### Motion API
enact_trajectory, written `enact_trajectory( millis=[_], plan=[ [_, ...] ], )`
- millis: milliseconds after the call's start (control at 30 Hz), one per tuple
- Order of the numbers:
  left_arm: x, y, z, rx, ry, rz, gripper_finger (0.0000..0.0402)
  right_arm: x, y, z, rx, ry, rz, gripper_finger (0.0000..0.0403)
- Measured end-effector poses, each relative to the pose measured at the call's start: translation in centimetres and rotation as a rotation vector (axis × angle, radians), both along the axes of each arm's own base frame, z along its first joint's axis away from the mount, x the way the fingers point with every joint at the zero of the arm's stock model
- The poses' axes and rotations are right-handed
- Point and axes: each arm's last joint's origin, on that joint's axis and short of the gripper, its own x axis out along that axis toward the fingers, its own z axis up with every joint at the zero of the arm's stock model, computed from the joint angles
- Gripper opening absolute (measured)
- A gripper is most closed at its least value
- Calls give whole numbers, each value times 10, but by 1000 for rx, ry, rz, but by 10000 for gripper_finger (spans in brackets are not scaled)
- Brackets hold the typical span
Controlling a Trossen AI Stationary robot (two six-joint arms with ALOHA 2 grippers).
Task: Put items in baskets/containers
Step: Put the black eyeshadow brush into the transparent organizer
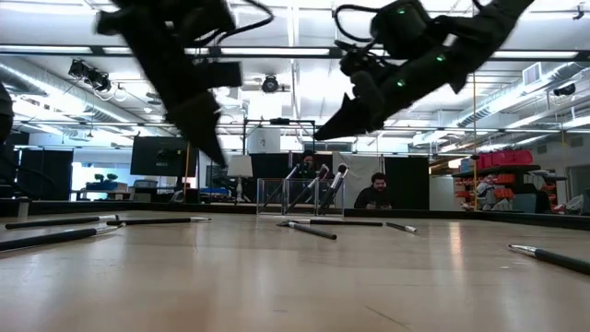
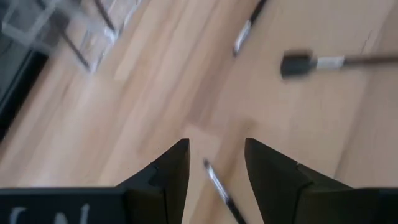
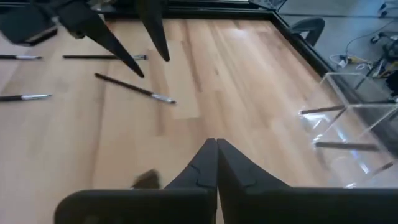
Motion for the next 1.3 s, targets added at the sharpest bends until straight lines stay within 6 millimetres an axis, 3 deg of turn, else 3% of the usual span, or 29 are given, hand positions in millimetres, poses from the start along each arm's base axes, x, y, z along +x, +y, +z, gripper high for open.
enact_trajectory(
  millis=[133,300,433,667,800,933,1100,1300],
  plan=[
    [-25,-21,-27,-48,-39,46,161,-12,18,-18,42,-34,12,4],
    [-46,-38,-53,-164,-135,40,172,-22,24,-27,79,-99,15,4],
    [-62,-39,-70,-197,-198,82,195,-23,24,-25,78,-167,17,4],
    [-92,-34,-93,-96,-310,182,221,-22,24,-21,74,-211,20,4],
    [-103,-29,-102,-147,-391,175,199,-22,24,-20,73,-216,20,4],
    [-114,-24,-109,-146,-408,174,153,-22,23,-19,72,-224,19,4],
    [-114,-21,-109,-123,-414,181,101,-22,23,-18,71,-235,18,4],
    [-110,-15,-108,-110,-393,169,93,-22,23,-18,71,-234,18,4]
  ],
)
